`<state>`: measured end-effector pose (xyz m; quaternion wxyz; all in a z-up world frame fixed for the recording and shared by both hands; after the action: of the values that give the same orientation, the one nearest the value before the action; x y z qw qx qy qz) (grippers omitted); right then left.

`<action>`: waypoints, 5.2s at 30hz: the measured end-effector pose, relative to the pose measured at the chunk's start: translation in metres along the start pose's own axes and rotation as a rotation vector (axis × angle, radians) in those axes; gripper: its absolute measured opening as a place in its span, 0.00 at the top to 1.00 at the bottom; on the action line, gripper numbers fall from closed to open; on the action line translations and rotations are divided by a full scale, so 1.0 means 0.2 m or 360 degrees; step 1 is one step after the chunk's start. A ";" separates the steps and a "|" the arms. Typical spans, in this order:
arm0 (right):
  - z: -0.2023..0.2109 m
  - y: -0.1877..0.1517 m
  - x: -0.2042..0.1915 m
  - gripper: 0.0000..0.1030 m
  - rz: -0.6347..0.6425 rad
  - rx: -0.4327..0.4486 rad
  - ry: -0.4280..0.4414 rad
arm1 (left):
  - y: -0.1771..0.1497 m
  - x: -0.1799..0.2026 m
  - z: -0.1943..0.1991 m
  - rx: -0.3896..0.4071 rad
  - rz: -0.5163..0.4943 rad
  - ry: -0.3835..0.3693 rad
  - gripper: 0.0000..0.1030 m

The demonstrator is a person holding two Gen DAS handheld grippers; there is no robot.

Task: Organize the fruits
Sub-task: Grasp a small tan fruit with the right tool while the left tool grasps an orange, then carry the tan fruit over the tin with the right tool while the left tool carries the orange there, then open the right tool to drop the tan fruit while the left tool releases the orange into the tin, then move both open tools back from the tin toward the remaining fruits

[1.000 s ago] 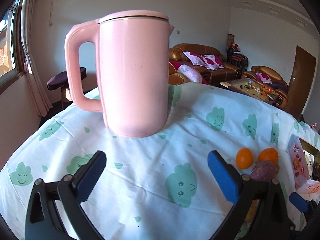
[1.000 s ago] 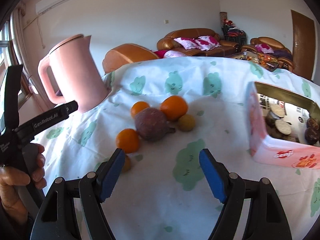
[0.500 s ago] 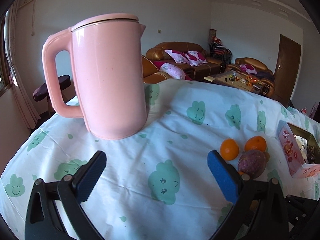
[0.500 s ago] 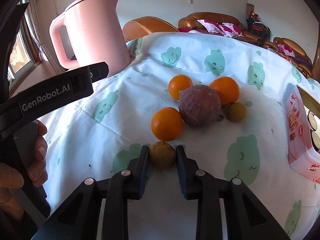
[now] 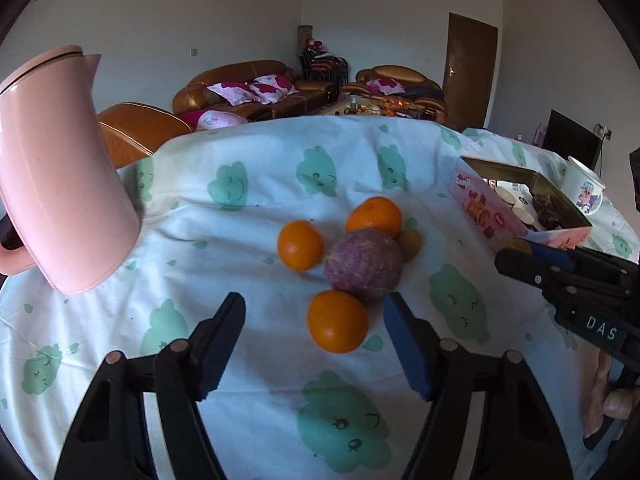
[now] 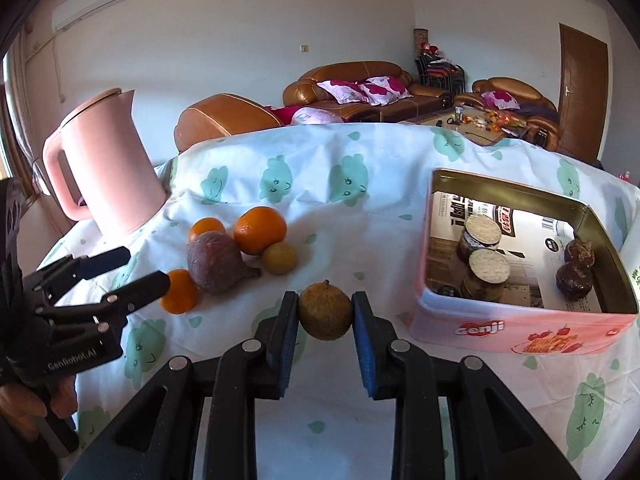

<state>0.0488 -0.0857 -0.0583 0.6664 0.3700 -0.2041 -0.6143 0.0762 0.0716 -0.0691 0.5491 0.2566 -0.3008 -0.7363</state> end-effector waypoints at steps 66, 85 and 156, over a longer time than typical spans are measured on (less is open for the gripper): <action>0.24 0.27 1.08 0.72 -0.0217 0.0270 -0.0338 | 0.43 1.25 -0.23 0.0185 -0.0114 -0.0098 0.64; 0.15 0.23 1.04 0.51 -0.0269 0.0183 -0.0145 | 0.42 1.26 -0.15 0.0290 -0.0162 0.0059 0.09; 0.21 0.11 0.17 0.35 -0.0065 0.0457 -0.0232 | 0.12 0.03 0.05 0.0212 0.0355 0.0408 0.00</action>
<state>0.0387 -0.1306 -0.0206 0.5776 0.4200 -0.3300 -0.6173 0.0824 0.0627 -0.0452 0.6429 0.3492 -0.3029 -0.6106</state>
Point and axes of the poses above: each gripper's, at about its wrist camera, not at the fingertips, and z roughly against the way its jaws point, x to its right, y to its top, the point moved 7 cm from there along -z, roughly the way its jaws point, and after that the axes turned 5 degrees about y, right-handed, at the moved point
